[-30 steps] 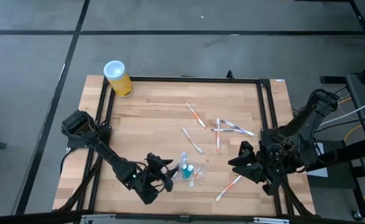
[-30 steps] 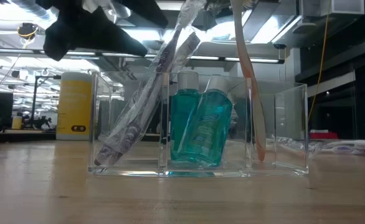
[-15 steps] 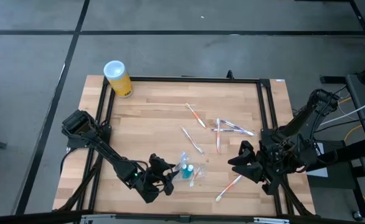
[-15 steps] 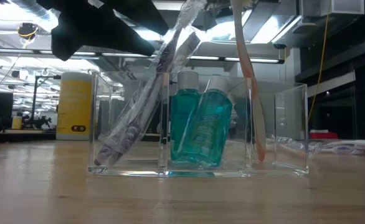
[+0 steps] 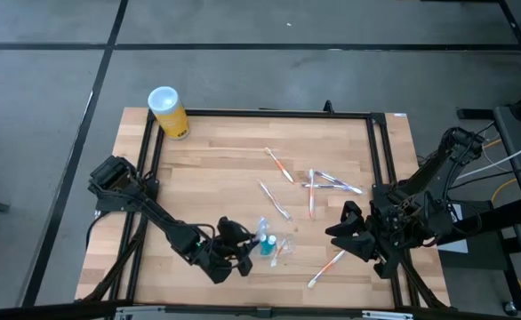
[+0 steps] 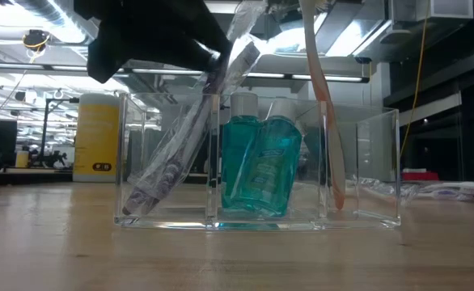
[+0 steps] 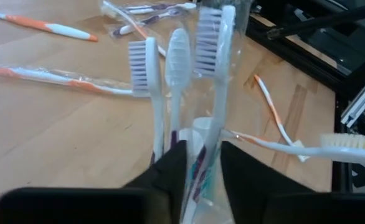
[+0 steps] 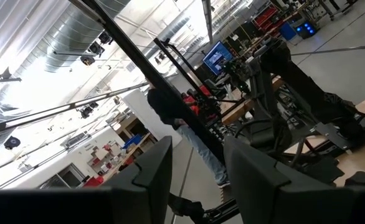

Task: Pick & Place toothbrushing station
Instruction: Put the purple toothbrush into the left section of the transparent organizer

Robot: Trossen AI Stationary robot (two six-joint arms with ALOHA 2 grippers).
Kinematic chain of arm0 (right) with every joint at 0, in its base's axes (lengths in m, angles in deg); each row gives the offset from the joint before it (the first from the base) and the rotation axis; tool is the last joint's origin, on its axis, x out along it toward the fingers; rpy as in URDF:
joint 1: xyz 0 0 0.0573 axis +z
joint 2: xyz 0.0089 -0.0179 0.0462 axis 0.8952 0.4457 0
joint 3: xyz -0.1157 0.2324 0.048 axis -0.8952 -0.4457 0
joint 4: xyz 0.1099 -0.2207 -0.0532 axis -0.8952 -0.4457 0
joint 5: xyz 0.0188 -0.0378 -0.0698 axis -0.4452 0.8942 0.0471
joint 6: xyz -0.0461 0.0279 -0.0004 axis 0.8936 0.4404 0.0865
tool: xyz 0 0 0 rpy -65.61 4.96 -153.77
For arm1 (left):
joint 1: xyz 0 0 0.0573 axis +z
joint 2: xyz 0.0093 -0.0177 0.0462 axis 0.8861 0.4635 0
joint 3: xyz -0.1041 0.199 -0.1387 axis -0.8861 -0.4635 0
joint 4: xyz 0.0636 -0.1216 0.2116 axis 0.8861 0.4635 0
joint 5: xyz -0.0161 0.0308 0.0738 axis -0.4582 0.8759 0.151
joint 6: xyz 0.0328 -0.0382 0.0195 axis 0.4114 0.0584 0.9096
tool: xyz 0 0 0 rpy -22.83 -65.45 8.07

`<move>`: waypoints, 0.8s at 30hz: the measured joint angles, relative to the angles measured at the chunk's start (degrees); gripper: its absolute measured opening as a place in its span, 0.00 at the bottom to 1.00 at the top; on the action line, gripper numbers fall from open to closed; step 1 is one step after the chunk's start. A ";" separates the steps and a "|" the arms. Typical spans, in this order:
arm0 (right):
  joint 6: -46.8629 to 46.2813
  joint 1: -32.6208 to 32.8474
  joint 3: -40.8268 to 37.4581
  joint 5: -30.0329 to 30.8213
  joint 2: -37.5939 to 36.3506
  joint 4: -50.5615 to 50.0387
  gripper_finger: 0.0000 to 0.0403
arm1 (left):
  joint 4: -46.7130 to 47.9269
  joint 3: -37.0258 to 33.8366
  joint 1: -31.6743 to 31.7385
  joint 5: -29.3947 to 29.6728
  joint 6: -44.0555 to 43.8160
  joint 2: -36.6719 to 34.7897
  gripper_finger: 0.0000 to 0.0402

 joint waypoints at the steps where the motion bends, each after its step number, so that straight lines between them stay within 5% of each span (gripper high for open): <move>1: -0.01 0.01 0.02 0.00 0.00 -0.04 0.37 | 0.12 0.00 0.12 0.01 -0.46 0.00 0.17; 4: -0.23 0.02 0.01 0.01 0.00 -0.49 0.37 | 0.18 0.00 0.13 0.20 -0.64 0.00 0.04; 7: -0.24 0.02 0.01 0.01 0.00 -0.68 0.37 | 0.14 0.00 0.13 -0.48 -0.74 0.00 0.01; 24: -0.40 0.01 0.02 0.44 0.00 -0.75 0.37 | 3.09 0.02 -0.67 -2.78 -3.26 1.33 0.01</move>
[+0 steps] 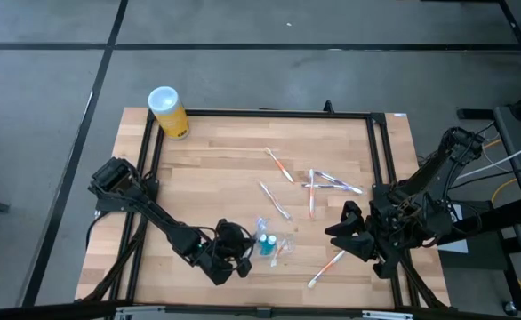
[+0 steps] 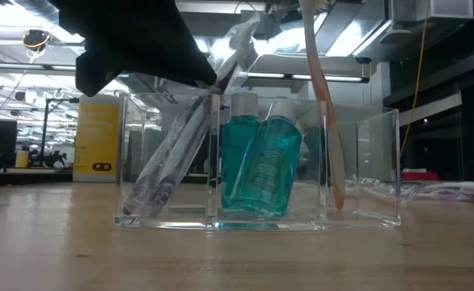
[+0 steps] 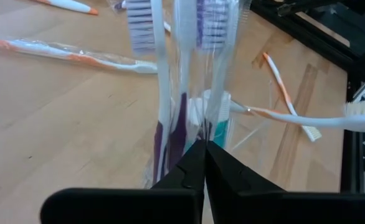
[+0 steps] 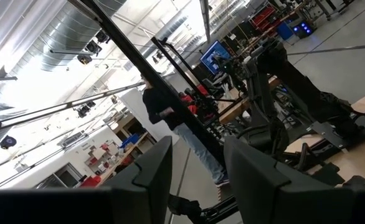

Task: Pick & Place toothbrushing station
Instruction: Put the purple toothbrush into the left section of the transparent organizer, then put the orange toothbrush into the right section of the transparent organizer

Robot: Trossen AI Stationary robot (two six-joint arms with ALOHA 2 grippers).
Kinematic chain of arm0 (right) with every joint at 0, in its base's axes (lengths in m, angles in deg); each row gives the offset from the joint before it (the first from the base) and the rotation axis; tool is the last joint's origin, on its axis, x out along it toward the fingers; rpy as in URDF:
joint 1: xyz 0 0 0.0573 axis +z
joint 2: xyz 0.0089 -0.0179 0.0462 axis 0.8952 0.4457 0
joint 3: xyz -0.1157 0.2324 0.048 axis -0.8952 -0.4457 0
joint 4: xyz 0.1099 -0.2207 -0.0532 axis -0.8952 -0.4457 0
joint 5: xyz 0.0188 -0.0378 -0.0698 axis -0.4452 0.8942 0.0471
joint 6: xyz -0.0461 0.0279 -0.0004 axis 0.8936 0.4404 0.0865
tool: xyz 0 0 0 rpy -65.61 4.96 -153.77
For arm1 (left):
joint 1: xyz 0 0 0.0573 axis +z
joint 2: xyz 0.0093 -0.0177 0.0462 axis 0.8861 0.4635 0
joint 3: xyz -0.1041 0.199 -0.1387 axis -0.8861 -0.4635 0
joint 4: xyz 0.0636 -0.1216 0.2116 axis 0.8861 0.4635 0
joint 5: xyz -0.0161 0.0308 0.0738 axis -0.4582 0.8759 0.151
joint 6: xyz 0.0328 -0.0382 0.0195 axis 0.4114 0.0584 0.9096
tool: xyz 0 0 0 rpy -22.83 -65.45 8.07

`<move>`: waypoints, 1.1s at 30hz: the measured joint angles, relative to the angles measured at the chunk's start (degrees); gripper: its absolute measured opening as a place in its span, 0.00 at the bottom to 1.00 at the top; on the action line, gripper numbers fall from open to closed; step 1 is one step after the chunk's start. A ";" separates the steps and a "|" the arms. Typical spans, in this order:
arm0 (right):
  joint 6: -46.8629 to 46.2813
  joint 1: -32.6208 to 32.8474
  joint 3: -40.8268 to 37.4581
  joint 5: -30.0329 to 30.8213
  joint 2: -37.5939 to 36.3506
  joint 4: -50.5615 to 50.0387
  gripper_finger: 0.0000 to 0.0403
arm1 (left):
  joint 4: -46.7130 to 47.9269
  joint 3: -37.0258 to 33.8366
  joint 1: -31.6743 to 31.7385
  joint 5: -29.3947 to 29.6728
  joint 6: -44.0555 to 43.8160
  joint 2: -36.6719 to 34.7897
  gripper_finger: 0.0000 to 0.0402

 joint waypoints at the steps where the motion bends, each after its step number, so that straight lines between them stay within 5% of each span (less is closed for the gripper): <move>1: 0.00 0.01 0.00 0.00 0.00 0.02 0.37 | 0.00 0.00 -0.07 0.04 0.00 0.00 0.01; 20: -0.43 0.01 0.00 0.00 0.00 -0.83 0.37 | -4.26 0.00 -0.44 6.58 0.66 -0.55 0.34; 33: -0.46 0.01 0.00 0.00 0.00 -0.85 0.37 | 1.24 0.00 1.32 20.89 5.55 -10.44 0.36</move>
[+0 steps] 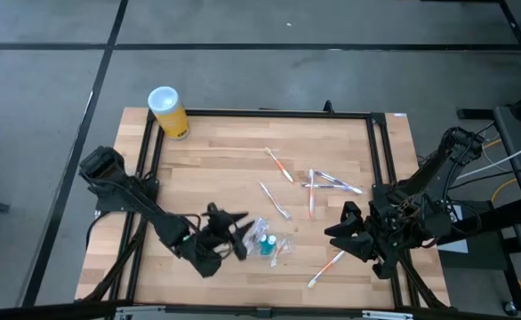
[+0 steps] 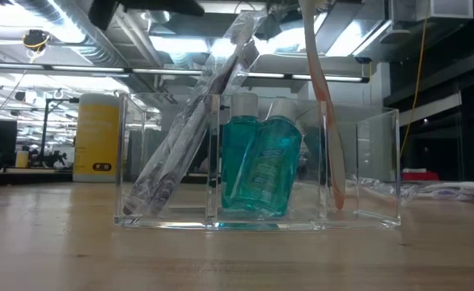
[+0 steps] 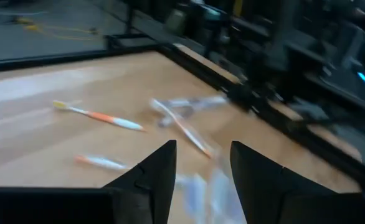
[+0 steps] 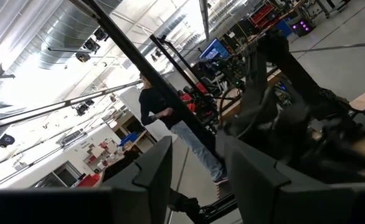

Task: Pick & Place toothbrushing station
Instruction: Put the orange toothbrush into the right section of the transparent organizer

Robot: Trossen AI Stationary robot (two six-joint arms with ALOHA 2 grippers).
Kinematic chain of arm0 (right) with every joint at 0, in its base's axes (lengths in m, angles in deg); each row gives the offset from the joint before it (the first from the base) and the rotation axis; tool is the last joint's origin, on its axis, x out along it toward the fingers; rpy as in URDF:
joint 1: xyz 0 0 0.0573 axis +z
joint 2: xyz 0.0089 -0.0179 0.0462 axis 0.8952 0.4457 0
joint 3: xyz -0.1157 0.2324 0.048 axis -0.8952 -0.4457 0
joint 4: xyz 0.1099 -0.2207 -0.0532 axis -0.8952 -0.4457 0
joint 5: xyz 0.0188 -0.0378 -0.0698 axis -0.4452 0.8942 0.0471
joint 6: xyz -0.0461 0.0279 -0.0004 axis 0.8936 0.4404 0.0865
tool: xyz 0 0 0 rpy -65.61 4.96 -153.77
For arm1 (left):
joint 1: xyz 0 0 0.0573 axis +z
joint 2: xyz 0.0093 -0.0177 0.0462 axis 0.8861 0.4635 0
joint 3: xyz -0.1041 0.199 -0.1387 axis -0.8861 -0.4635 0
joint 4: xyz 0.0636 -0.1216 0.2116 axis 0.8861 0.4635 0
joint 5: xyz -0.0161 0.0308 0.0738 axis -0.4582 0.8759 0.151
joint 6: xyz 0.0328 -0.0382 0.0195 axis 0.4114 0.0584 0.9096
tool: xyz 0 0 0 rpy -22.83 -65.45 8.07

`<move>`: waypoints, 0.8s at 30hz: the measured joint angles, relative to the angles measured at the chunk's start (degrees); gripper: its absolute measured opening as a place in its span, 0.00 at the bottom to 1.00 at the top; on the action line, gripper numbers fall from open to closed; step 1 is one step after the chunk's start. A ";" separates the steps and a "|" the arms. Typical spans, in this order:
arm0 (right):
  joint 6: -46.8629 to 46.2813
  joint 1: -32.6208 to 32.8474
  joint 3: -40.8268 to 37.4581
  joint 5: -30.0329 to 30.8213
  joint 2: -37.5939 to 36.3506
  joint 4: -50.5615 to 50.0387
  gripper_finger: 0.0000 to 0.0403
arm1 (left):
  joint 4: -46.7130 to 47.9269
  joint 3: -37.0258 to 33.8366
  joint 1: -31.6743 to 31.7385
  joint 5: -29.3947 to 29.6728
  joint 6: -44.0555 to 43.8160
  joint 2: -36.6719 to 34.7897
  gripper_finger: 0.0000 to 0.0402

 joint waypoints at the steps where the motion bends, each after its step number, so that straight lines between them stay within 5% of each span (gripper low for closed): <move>1: 0.04 -0.02 0.00 0.00 0.00 -0.02 0.37 | 2.24 0.00 1.34 -0.06 -2.34 -1.17 0.36; 5: 0.22 0.00 -0.01 0.00 -0.02 -0.50 0.37 | 8.98 0.00 9.87 -10.74 -8.48 -5.89 0.36; 12: 1.92 -0.01 -0.02 0.01 -0.02 -0.84 0.37 | 7.44 0.00 32.38 -49.85 2.38 -8.55 0.36; 20: 3.80 0.00 -0.02 0.94 -0.02 -0.85 0.37 | 7.69 0.00 51.16 -57.06 -6.52 -8.13 0.36; 24: 5.27 -0.01 -0.01 1.07 -0.01 -0.83 0.37 | 5.05 0.00 57.29 -67.27 -7.56 -4.26 0.36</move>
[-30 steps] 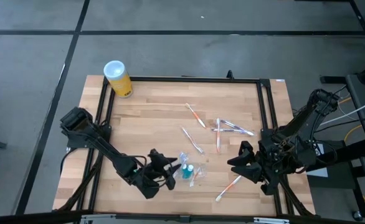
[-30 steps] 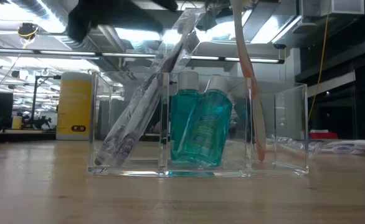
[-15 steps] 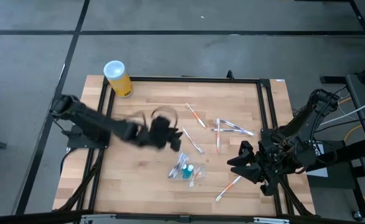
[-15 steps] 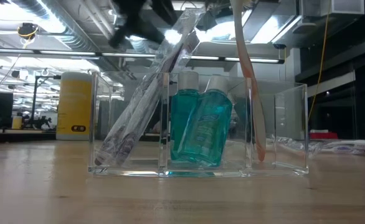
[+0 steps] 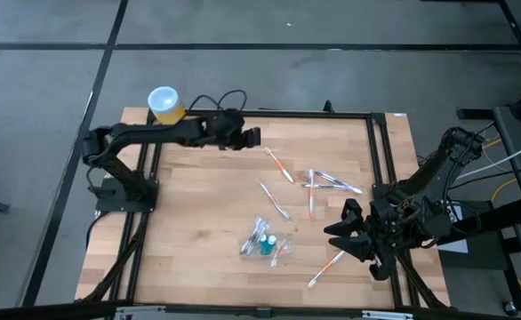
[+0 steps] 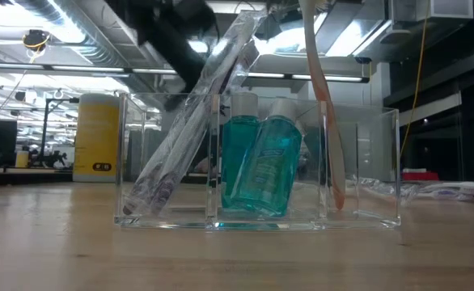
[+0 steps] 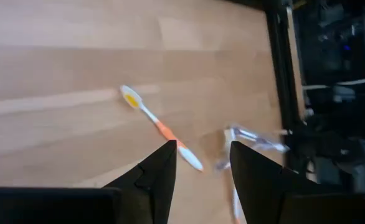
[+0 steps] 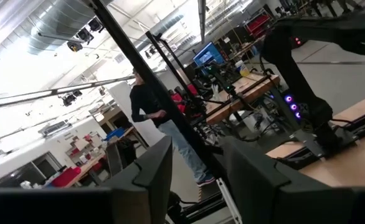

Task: Pick & Place toothbrushing station
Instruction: Put the orange toothbrush into the right section of the transparent organizer

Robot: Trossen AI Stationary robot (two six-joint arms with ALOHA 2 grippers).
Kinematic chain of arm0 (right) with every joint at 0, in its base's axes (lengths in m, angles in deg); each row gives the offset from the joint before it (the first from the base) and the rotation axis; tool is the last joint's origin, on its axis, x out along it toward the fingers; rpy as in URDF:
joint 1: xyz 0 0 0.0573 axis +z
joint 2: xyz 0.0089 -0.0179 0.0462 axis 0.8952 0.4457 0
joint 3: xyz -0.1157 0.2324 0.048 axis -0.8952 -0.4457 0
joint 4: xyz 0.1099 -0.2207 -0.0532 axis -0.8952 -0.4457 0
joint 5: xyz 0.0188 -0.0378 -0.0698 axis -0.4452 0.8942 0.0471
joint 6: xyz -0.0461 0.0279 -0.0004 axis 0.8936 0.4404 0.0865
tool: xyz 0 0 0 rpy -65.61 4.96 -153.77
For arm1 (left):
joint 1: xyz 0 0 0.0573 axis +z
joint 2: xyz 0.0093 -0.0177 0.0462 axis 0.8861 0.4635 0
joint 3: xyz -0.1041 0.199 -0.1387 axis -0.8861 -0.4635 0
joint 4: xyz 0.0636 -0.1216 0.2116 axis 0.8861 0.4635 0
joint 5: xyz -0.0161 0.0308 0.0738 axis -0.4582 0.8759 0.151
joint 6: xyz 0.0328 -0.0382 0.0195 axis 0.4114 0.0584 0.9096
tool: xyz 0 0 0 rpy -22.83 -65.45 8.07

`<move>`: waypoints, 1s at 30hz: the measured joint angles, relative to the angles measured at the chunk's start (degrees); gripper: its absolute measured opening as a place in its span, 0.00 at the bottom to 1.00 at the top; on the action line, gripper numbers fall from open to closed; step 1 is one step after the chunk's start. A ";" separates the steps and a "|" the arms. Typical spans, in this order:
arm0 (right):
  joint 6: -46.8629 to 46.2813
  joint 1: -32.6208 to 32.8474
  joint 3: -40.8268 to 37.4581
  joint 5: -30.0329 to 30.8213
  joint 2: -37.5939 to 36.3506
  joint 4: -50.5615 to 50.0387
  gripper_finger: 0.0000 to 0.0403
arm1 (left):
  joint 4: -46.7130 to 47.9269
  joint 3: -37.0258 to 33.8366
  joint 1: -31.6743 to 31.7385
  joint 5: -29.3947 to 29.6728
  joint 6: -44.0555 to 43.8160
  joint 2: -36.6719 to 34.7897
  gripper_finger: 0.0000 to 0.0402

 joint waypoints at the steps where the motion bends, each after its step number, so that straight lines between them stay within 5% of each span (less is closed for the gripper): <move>1: 0.50 0.00 0.00 0.00 0.00 0.00 0.37 | -1.08 0.00 0.85 -2.68 -0.38 1.33 0.36; 6: 1.60 -0.01 0.01 -0.13 0.00 0.02 0.37 | -5.08 0.00 2.57 -10.59 -4.16 9.07 0.36; 16: 1.59 0.24 -0.01 -1.72 -0.01 0.01 0.37 | -9.14 7.65 2.61 -17.44 -8.04 22.48 0.36; 30: 1.22 2.66 0.01 -0.02 0.01 0.07 0.37 | 3.83 14.93 2.57 -15.53 -8.31 26.22 0.36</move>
